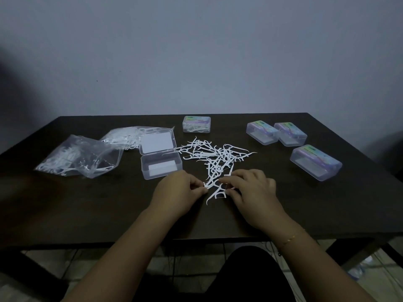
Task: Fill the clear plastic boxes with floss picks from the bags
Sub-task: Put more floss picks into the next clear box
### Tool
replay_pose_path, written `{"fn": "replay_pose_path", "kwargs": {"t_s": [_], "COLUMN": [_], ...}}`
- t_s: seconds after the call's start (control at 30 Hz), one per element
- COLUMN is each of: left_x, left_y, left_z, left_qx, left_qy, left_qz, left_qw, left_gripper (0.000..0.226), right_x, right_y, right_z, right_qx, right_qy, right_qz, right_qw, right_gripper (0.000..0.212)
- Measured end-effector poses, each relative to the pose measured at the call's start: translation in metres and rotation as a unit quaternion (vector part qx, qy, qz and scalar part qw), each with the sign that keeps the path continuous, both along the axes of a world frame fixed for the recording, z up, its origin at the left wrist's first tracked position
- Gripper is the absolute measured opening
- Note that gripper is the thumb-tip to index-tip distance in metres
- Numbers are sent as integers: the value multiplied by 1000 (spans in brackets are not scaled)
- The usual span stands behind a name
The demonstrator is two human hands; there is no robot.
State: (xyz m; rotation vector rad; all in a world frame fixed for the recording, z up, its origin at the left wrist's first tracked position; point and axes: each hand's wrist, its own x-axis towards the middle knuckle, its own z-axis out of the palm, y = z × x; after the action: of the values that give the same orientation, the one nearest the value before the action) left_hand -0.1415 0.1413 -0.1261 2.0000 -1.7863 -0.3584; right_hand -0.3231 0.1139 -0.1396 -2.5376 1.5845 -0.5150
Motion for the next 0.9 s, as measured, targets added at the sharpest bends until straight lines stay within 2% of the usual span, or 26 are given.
{"fn": "replay_pose_path", "kwargs": {"t_s": [0.2,0.3,0.5,0.6,0.67,0.73,0.83,0.9], "left_x": [1,2,6,6,4,0,-8,-12], "left_y": [-16,-20,-19,-19,-18,-16,-13,-14], "left_z": [5,5,-2,-2,0,1,0,0], "left_qx": [42,52,14,16,15,16,13,12], "left_qy": [-33,-25,32,39,35,34,10,-13], "left_qz": [-15,-14,24,23,24,34,61,66], "left_qw": [998,998,999,999,999,999,998,998], "left_gripper": [42,41,41,32,29,41,55,56], "right_x": [1,3,11,17,22,25,21,14], "right_y": [-3,-5,-22,-35,-41,-47,-53,-57], "right_z": [1,5,16,21,23,24,25,25], "right_qx": [22,24,6,-8,2,22,61,65], "right_qy": [85,122,186,208,209,190,118,91], "right_qz": [46,59,93,111,116,117,100,79], "right_qw": [995,991,978,972,971,975,986,990], "right_gripper": [43,47,55,53,44,39,38,39]}}
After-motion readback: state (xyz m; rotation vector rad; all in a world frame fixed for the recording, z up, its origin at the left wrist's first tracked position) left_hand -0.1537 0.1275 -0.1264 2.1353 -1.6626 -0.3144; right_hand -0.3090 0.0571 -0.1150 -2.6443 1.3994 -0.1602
